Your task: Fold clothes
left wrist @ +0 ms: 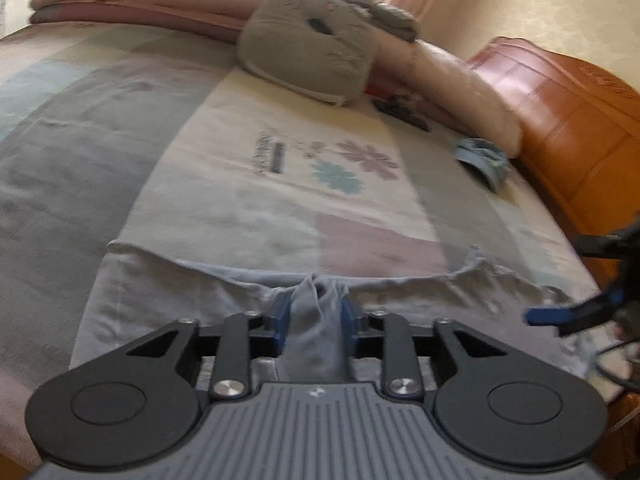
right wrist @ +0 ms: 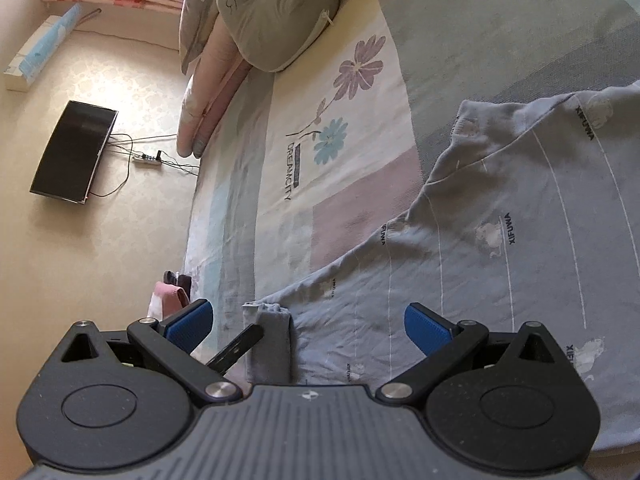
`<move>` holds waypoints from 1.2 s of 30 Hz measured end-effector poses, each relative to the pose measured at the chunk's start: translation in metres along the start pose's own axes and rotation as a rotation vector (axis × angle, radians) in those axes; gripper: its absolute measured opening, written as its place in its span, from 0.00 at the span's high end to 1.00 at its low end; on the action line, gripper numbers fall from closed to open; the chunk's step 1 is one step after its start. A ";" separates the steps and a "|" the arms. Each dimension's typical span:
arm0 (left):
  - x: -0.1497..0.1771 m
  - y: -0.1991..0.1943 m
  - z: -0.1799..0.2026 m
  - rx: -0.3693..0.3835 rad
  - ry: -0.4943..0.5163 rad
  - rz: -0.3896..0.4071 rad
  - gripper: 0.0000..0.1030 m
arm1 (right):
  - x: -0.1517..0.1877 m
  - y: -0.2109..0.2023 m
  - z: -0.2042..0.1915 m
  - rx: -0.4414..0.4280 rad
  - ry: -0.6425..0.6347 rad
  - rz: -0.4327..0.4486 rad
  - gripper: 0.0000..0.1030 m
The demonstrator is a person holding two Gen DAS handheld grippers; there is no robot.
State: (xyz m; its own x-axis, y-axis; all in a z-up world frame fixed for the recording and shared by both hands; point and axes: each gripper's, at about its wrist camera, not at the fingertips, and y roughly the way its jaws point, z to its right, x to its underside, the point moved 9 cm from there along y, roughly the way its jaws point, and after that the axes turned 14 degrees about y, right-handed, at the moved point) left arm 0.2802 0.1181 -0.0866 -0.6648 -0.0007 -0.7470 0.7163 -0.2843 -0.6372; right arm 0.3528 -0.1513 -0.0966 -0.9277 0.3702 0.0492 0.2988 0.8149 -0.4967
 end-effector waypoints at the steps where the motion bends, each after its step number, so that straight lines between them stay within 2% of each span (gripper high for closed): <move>1: -0.004 -0.006 0.001 0.011 0.014 0.016 0.63 | 0.000 0.002 -0.001 0.000 -0.001 0.000 0.00; 3: -0.011 -0.016 -0.007 0.002 0.032 0.046 0.52 | -0.001 0.007 -0.002 0.000 -0.004 0.001 0.00; 5: -0.017 -0.022 -0.019 -0.020 0.038 0.065 0.49 | 0.001 0.015 -0.006 -0.002 -0.005 -0.004 0.00; 8: -0.009 -0.014 -0.051 -0.077 -0.008 0.032 0.50 | 0.007 0.027 -0.013 0.000 -0.019 -0.024 0.00; 10: -0.001 -0.005 -0.069 -0.081 -0.035 0.013 0.50 | 0.012 0.035 -0.018 0.012 -0.034 -0.033 0.00; 13: 0.015 0.014 -0.089 -0.056 -0.092 -0.028 0.50 | 0.022 0.045 -0.026 0.025 -0.054 -0.049 0.00; 16: 0.021 0.019 -0.094 -0.001 -0.141 -0.033 0.49 | 0.031 0.057 -0.035 0.042 -0.079 -0.066 0.00; 18: 0.016 0.014 -0.094 0.037 -0.140 -0.009 0.49 | 0.037 0.065 -0.043 0.047 -0.097 -0.079 0.00; 20: 0.007 0.006 -0.096 0.043 -0.124 0.030 0.44 | 0.042 0.074 -0.053 0.038 -0.119 -0.099 0.00; 22: 0.006 0.009 -0.106 0.040 -0.131 0.025 0.38 | 0.048 0.087 -0.065 0.026 -0.143 -0.122 0.00; 25: 0.014 0.023 -0.119 0.031 -0.152 -0.043 0.38 | 0.062 0.112 -0.081 -0.006 -0.164 -0.176 0.00; 28: 0.009 0.015 -0.120 0.042 -0.134 -0.020 0.36 | 0.081 0.137 -0.090 -0.034 -0.163 -0.261 0.00; 31: 0.003 0.002 -0.124 0.009 -0.116 0.010 0.27 | 0.097 0.159 -0.097 -0.055 -0.168 -0.341 0.00; 33: 0.002 -0.005 -0.127 -0.018 -0.099 0.019 0.25 | 0.105 0.176 -0.096 -0.049 -0.170 -0.381 0.00; 36: 0.005 -0.014 -0.128 -0.060 -0.063 0.006 0.25 | 0.115 0.190 -0.074 0.032 -0.151 -0.426 0.00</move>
State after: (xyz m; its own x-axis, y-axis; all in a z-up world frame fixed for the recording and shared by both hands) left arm 0.2936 0.2451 -0.1059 -0.6712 -0.0628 -0.7386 0.7303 -0.2266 -0.6444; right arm 0.3192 0.0795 -0.1216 -0.9894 -0.0659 0.1294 -0.1212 0.8654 -0.4862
